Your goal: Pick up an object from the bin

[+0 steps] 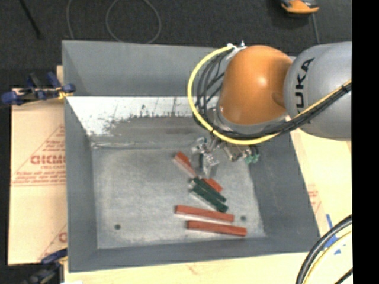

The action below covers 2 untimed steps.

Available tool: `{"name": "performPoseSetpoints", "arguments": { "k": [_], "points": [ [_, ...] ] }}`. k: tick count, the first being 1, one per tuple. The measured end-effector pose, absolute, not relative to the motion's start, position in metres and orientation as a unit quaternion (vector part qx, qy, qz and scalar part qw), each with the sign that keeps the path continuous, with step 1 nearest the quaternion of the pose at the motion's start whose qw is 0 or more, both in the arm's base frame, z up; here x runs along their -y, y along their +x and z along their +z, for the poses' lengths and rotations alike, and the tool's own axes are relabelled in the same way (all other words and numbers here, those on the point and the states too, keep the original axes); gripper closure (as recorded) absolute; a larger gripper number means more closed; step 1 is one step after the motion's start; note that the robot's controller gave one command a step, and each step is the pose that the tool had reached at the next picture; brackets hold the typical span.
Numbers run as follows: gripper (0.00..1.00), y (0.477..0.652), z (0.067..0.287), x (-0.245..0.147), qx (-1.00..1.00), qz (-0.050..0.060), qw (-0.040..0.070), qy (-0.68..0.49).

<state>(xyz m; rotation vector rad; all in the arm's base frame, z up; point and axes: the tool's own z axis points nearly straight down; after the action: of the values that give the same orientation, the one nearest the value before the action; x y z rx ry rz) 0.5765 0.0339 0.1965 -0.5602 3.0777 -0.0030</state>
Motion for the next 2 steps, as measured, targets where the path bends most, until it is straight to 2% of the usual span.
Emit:
{"name": "performPoseSetpoints", "arguments": {
  "k": [1, 2],
  "points": [
    [0.00, 0.575, 0.191, -0.034, -0.984, 0.000, 0.002, -0.178],
    [0.00, 0.529, 0.068, -0.007, -0.981, 0.001, -0.002, -0.192]
  ]
}}
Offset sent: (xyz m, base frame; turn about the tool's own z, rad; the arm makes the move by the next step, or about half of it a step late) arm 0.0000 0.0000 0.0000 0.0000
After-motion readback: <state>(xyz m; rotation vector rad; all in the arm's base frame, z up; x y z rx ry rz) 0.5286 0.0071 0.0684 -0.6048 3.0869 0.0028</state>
